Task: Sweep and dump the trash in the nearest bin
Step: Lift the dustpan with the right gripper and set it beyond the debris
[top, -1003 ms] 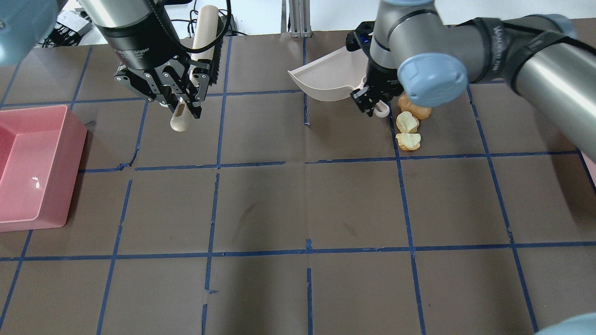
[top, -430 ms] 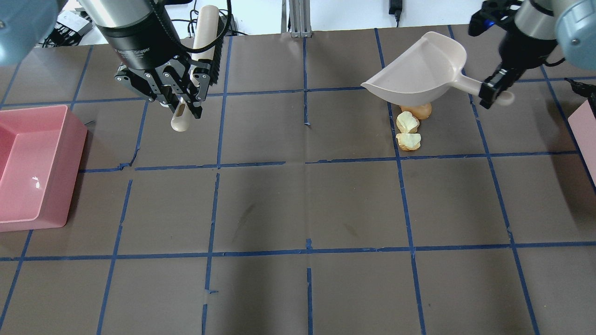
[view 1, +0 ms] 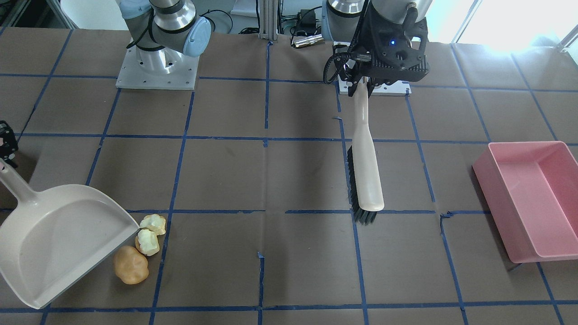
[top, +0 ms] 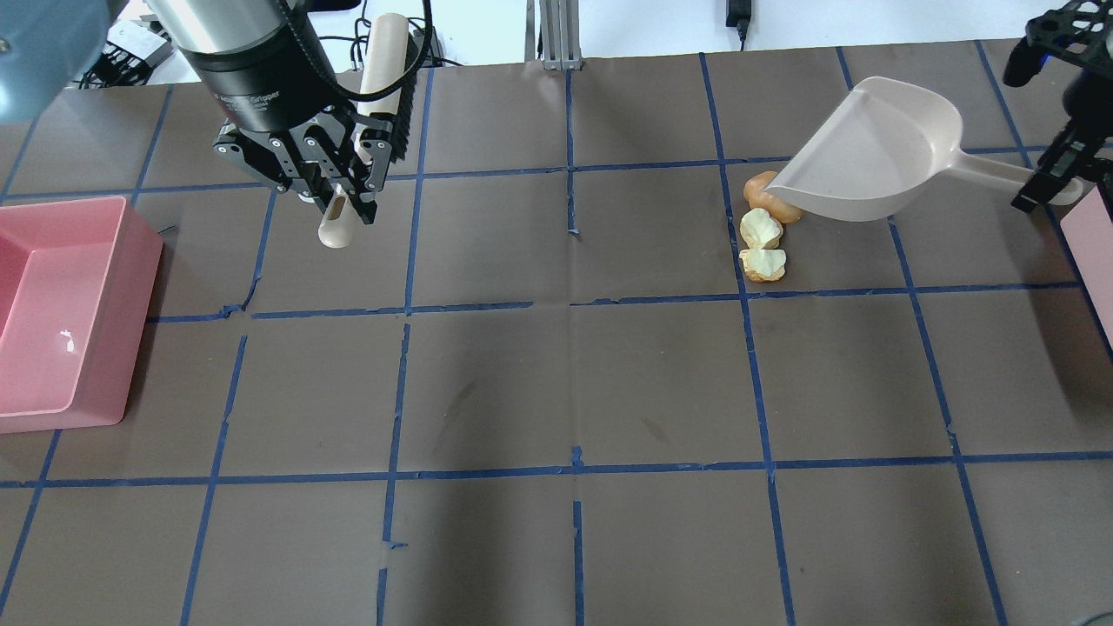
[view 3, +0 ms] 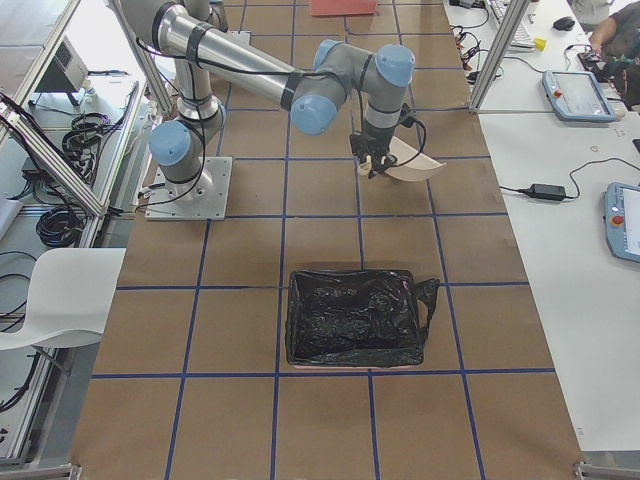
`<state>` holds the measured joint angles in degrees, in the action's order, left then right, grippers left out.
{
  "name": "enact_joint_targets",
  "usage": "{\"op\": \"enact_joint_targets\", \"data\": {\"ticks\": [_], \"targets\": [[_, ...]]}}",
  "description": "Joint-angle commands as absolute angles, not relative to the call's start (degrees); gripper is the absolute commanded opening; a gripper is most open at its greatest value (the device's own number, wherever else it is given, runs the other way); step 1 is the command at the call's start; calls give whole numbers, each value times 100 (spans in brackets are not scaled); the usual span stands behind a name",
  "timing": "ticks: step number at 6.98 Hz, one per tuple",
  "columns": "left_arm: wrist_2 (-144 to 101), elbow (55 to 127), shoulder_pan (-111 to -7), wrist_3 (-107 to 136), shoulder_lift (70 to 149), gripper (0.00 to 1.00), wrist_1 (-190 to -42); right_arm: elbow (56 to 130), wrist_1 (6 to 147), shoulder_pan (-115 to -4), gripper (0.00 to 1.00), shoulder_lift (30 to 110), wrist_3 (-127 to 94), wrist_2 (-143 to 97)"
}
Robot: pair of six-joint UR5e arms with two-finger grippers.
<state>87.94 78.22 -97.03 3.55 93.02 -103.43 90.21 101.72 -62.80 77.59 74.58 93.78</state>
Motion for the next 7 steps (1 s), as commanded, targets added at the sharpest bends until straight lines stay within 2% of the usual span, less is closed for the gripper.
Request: {"op": "enact_joint_targets", "data": {"ticks": [1,3,7], "targets": [[8780,7822,-9703,378,9299,0,-10345,8704,10730,-5846,0,7140,8748,9404],[8780,7831,-9712,378,9308,0,-10345,8351,10880,-5827,0,6760,9733,9554],[8780,7822,-9703,378,9290,0,-10380,8498,11468,-5635,0,6461,11807,9545]]}}
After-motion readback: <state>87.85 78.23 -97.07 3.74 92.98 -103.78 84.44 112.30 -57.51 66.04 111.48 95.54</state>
